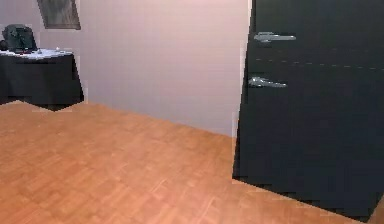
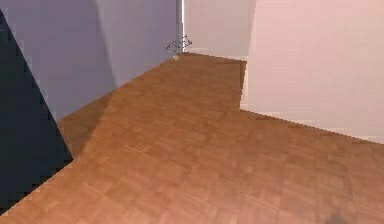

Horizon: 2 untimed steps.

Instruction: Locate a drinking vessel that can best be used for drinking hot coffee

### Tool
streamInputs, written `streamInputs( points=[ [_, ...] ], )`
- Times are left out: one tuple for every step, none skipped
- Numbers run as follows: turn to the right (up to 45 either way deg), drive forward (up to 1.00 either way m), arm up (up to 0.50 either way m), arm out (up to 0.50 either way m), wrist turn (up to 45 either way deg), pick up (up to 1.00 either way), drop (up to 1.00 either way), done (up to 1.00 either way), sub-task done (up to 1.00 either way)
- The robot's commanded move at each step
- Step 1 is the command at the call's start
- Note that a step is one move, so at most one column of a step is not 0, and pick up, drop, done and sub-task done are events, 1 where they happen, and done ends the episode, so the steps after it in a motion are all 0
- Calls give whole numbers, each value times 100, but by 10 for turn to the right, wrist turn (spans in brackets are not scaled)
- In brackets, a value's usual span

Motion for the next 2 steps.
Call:
streamInputs(
  points=[
    [-150,0,0,0,0,0,0,0,0],
    [0,50,0,0,0,0,0,0,0]
  ],
)
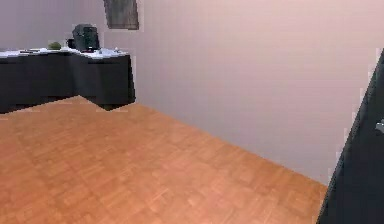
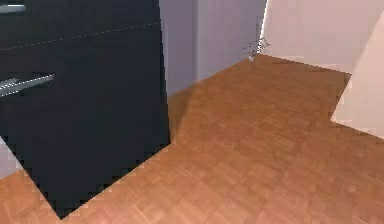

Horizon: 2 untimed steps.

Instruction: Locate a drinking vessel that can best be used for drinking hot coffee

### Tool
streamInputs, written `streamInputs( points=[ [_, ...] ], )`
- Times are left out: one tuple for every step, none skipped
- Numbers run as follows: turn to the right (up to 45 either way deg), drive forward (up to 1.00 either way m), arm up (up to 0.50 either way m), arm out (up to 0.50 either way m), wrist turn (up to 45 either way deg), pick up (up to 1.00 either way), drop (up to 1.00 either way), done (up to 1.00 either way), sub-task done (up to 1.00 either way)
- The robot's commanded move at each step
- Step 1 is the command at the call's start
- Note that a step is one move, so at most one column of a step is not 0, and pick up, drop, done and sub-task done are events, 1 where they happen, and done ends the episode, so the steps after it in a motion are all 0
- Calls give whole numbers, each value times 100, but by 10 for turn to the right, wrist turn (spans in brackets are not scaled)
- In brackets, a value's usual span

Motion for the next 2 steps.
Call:
streamInputs(
  points=[
    [-450,0,0,0,0,0,0,0,0],
    [0,40,0,0,0,0,0,0,0]
  ],
)
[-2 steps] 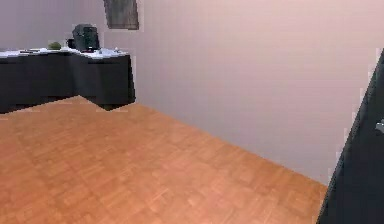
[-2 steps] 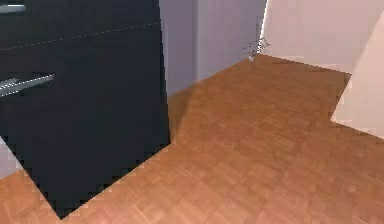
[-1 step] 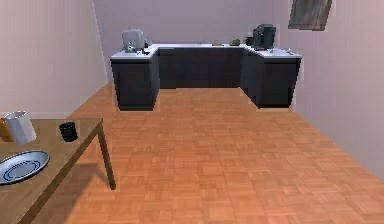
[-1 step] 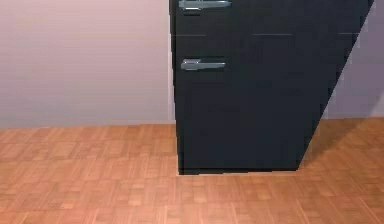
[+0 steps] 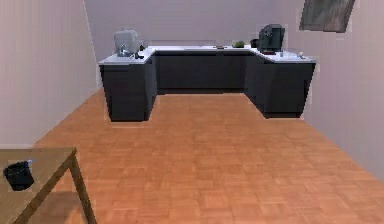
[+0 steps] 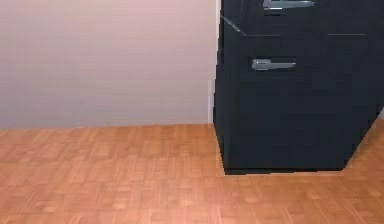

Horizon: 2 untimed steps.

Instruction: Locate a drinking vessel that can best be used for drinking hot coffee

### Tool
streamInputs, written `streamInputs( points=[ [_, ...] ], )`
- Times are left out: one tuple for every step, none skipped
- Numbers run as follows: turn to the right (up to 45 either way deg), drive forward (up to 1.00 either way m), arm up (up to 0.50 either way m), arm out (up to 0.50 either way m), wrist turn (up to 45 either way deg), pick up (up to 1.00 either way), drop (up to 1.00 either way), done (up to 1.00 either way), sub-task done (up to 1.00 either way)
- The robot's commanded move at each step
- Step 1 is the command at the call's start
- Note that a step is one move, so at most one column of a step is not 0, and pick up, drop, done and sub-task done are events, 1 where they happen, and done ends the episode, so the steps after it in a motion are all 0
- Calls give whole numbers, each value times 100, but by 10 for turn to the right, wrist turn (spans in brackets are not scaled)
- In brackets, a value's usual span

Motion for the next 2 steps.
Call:
streamInputs(
  points=[
    [-450,0,0,0,0,0,0,0,0],
    [0,0,0,0,0,0,0,100,0]
  ],
)
